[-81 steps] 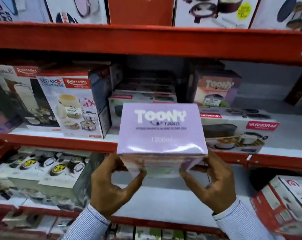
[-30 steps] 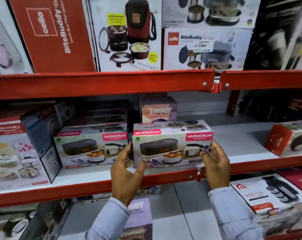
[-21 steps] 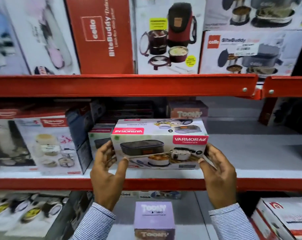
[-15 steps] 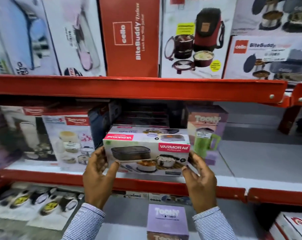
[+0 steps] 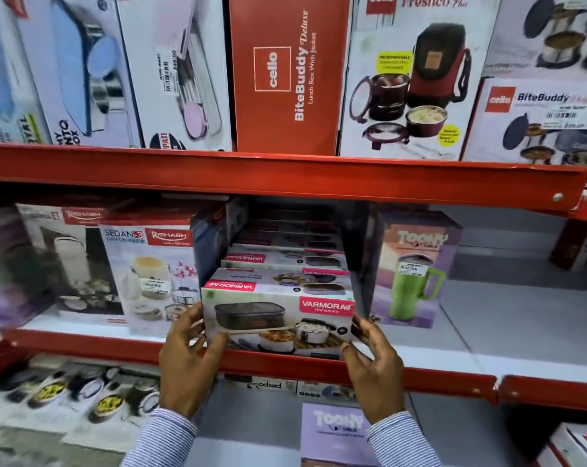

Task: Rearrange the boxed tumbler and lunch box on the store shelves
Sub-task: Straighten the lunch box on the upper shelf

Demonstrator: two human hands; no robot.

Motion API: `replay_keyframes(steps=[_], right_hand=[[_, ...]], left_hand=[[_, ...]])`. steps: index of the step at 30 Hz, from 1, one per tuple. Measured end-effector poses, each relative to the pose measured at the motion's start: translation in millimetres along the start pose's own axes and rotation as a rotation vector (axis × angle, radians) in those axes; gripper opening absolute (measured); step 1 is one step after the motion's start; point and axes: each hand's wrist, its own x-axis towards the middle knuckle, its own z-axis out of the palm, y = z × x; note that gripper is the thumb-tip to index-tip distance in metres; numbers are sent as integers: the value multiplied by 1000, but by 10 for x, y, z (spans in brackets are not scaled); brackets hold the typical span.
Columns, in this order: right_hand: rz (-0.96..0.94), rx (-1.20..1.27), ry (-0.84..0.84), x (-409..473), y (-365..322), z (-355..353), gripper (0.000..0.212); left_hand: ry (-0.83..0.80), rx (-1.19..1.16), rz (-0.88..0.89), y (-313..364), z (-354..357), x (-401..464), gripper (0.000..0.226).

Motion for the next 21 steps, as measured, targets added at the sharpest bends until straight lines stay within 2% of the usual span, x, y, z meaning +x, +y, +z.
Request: replay_keyframes(steps=[18,21], right_hand=[[-78,-22,-59,37,152,-91,50],[-114,-22,-27,-18,218,-186,47]], left_hand=[[6,-3,30,-25,-12,-31,53],[62,9,50,-94,-52,-60,54]])
